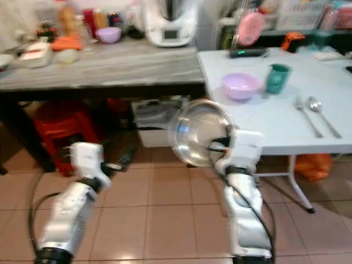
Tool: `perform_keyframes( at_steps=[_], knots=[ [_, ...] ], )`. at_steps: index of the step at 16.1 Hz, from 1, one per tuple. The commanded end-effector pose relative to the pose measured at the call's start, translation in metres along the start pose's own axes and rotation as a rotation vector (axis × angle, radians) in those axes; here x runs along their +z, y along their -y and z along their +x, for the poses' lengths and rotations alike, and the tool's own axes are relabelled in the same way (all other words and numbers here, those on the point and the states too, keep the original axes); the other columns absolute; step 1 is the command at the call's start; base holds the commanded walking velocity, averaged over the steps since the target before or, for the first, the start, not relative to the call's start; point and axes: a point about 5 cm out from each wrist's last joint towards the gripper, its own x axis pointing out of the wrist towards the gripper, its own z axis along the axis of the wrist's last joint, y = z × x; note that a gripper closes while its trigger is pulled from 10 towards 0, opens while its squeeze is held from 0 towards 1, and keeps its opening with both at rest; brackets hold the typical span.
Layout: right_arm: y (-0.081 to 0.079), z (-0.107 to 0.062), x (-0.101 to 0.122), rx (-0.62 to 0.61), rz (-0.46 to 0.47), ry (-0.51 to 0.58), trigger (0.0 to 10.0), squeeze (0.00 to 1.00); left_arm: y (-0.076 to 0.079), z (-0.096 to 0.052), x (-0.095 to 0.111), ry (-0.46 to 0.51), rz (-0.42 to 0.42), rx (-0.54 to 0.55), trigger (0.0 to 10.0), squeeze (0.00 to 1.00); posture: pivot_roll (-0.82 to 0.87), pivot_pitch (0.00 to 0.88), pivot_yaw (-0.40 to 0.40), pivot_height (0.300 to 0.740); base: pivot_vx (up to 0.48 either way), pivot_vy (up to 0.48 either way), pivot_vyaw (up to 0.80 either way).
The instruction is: Setting the table
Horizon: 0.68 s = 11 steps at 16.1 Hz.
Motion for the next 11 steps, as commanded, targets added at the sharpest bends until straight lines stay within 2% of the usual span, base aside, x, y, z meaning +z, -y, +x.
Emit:
perform_keyframes(
  at_steps=[1,2,6,8,9,11],
  knots=[
    [-0.007,0.001,0.007,0.018,0.012,0.032,10.0,0.00,-0.011,-0.001,0.004,0.002,0.040,0.038,10.0,0.00,0.01,0.000,0.019,0.740,0.000,0.461,0.00],
    [-0.007,0.001,0.007,0.019,0.007,0.035,10.0,0.00,-0.015,-0.001,0.005,0.002,0.055,0.075,10.0,0.00,0.01,0.000,0.020,0.740,0.000,0.401,0.00],
    [-0.002,-0.002,0.008,0.031,-0.013,0.045,10.0,0.00,-0.034,-0.003,0.009,0.014,0.162,0.236,10.0,0.00,0.00,0.000,0.018,0.740,0.000,0.000,0.00],
    [0.000,-0.003,0.009,0.036,-0.036,0.052,10.0,0.00,-0.039,-0.007,0.008,0.005,0.174,0.256,10.0,0.00,0.00,0.000,0.018,0.740,0.000,0.000,0.25],
    [0.001,-0.003,0.009,0.036,-0.045,0.052,10.0,0.00,-0.038,-0.007,0.006,0.000,0.153,0.237,10.0,0.00,0.00,0.000,0.016,0.740,0.000,0.000,0.68],
    [0.000,-0.003,0.009,0.040,-0.041,0.054,10.0,0.00,-0.032,-0.007,0.006,0.013,0.163,0.207,10.0,0.00,0.00,0.000,0.014,0.740,0.126,0.000,0.67]
  ],
)
